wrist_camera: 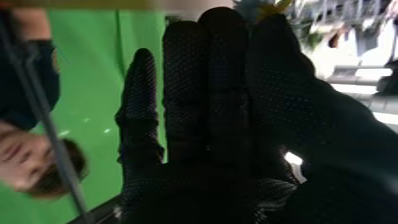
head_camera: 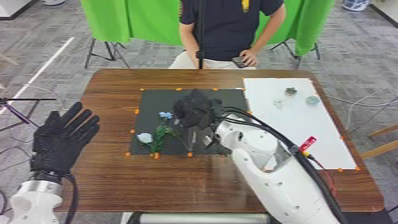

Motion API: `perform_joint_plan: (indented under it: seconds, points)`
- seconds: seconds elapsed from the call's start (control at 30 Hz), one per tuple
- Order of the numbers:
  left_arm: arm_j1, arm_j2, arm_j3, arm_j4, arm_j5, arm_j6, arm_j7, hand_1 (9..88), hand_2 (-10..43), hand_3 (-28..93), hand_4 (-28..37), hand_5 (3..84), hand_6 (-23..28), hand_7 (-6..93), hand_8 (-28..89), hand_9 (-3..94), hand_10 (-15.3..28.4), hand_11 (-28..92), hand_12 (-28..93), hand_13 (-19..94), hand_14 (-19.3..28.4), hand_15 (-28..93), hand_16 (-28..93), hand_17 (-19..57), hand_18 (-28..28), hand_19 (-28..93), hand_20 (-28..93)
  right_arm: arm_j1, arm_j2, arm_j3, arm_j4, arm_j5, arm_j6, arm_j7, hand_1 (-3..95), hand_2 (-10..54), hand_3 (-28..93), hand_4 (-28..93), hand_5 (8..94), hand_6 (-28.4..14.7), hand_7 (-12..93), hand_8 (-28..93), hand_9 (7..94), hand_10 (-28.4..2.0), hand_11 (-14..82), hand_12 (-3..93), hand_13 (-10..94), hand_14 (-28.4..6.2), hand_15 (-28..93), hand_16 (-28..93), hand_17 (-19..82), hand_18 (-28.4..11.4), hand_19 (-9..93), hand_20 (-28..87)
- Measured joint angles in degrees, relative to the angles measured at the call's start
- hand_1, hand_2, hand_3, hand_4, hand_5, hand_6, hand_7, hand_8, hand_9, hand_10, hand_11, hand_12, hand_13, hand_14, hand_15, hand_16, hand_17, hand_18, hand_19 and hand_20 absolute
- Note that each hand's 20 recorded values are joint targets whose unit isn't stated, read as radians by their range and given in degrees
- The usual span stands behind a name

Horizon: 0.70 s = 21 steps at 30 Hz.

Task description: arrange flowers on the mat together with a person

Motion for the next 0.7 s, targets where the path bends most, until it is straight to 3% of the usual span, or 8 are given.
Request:
perform_joint_plan:
  seconds: [0.23, 0.47, 0.7]
  points:
    - [-0.31, 0.21, 0.61, 0.02, 0.01, -0.07, 0.04, 26.3, 13.1, 69, -28.3, 42.8, 6.7, 9.5, -8, 39.1, 14.6, 15, 10, 31, 15.9, 26, -3, -1.7, 14.7, 27, 11, 1.58, -3.62, -1.54, 6.67, -5.03, 0.64, 2.52, 57.9, -9.5, 71, -28, 64.6, 3.0, 52, -8, 78.7, -7.2, 16.1, 43.8, 60, -4.4, 45, 42, 21, -17.2, 64, 27]
    - [-0.55, 0.41, 0.79, 0.09, -0.04, -0.08, -0.04, 26.3, 13.1, 69, -28.3, 42.8, 6.7, 9.5, -8, 39.1, 14.6, 15, 10, 31, 15.9, 26, -3, -1.7, 14.7, 27, 11, 2.09, -4.35, -2.06, 6.93, -8.3, 0.54, 4.05, 56.2, -9.5, 71, -28, 61.9, 3.1, 48, -11, 75.9, -7.1, 15.2, 42.6, 57, -4.6, 46, 41, 20, -17.3, 64, 25]
    - [-1.35, 0.53, 0.79, 0.79, -0.15, -0.08, -0.57, 26.7, 14.2, 69, -28.3, 42.9, 6.7, 9.6, -8, 39.1, 14.6, 15, 10, 31, 15.9, 26, -3, -1.8, 14.9, 28, 12, 1.82, -4.45, -1.61, 6.84, -8.24, -0.95, 3.89, 54.7, -9.5, 71, -28, 60.1, 2.9, 40, -12, 74.1, -7.4, 14.3, 40.7, 55, -5.3, 47, 37, 19, -17.4, 61, 21]
